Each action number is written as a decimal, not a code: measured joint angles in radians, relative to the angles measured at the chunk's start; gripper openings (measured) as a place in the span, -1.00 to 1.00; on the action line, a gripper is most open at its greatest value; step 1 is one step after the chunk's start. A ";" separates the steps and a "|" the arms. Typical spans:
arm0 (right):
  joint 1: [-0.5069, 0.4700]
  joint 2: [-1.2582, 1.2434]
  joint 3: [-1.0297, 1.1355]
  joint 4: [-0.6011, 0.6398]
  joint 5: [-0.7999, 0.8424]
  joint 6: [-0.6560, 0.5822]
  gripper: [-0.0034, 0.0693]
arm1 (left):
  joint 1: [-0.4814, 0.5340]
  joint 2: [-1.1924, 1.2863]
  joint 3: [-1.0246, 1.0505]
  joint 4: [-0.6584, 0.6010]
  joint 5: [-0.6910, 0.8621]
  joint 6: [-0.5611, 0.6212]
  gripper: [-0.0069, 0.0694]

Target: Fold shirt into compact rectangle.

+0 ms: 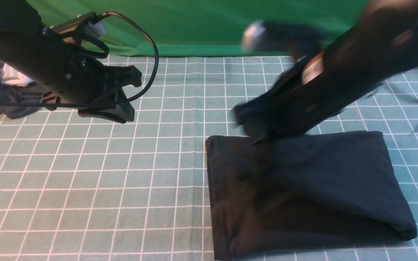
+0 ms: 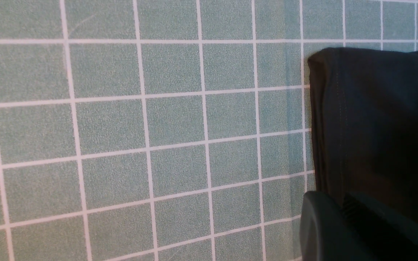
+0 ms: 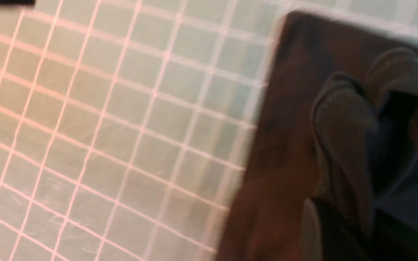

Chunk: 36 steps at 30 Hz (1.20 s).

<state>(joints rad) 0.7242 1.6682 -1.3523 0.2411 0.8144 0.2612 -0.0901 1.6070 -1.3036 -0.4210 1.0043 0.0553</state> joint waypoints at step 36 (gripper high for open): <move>-0.155 -0.987 0.079 -0.377 0.291 -0.249 -0.85 | 0.000 0.000 0.000 -0.002 -0.004 0.000 -0.59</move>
<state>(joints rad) 0.5693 0.6815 -1.2738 -0.1356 1.1056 0.0125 -0.0901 1.6070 -1.3036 -0.4235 1.0004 0.0553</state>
